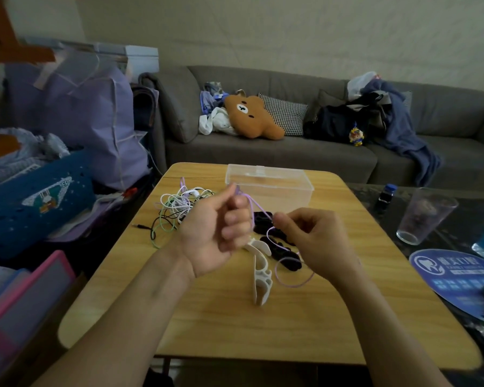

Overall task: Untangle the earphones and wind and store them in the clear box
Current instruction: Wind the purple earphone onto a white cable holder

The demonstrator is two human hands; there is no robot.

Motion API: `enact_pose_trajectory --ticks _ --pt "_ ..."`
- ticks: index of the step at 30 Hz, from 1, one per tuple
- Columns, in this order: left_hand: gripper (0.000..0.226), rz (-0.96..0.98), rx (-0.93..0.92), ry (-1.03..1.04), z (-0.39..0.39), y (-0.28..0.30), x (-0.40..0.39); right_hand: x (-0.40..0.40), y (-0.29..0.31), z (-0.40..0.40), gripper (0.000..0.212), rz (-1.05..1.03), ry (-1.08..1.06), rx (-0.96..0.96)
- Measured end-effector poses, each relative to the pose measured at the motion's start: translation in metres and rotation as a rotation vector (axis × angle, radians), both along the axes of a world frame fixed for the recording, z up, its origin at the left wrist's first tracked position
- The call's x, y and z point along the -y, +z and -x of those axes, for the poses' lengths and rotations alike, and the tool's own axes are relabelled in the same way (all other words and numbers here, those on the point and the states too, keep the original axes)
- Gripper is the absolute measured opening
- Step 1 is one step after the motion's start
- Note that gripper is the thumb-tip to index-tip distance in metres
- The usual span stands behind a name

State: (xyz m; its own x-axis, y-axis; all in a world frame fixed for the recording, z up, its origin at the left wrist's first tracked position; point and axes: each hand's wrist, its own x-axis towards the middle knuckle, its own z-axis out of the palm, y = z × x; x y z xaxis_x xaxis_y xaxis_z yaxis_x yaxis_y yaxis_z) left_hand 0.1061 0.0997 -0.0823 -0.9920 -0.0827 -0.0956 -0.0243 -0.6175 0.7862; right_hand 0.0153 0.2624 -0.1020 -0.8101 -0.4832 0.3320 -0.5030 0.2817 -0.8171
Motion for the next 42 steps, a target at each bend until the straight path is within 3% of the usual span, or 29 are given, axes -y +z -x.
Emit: enact_pose_trajectory --ticks 3,8,10,14,16,18,22,26,30,36,42 --pt "0.029 -0.171 -0.084 0.142 0.002 0.001 0.009 0.003 0.003 -0.006 0.018 -0.071 0.129 0.034" --pt "0.026 -0.254 -0.187 0.286 0.0 0.003 0.007 0.009 0.002 -0.019 0.017 -0.263 0.305 -0.034" --pt "0.019 -0.052 -0.215 0.33 -0.001 0.0 0.005 0.011 0.004 -0.025 0.013 -0.304 0.383 -0.059" --pt "0.022 0.741 -0.236 0.428 0.0 -0.012 0.004 0.008 0.011 -0.029 0.023 -0.178 0.409 -0.113" --pt "0.023 0.938 -0.246 0.332 0.0 -0.014 0.003 0.003 0.015 -0.025 0.031 -0.085 0.386 -0.106" --pt "0.025 1.0 -0.234 0.189 -0.002 -0.014 -0.003 -0.003 0.016 -0.017 0.038 -0.009 0.339 -0.063" --pt "0.045 0.959 -0.094 -0.022 -0.006 -0.012 -0.015 -0.013 0.015 -0.003 0.032 0.089 0.269 0.029" --pt "0.034 0.848 -0.042 0.022 -0.004 -0.008 -0.009 -0.019 0.014 0.005 0.04 0.112 0.133 0.069" --pt "0.026 0.455 0.037 -0.073 -0.002 -0.006 0.0 -0.013 0.006 0.008 0.033 0.122 0.044 0.043" --pt "0.02 0.595 0.145 -0.19 -0.007 -0.01 0.002 -0.008 0.007 0.006 0.034 0.332 -0.096 -0.005" --pt "0.023 0.406 0.136 -0.187 -0.007 -0.009 -0.001 -0.008 0.005 0.006 0.027 0.402 -0.132 -0.001"
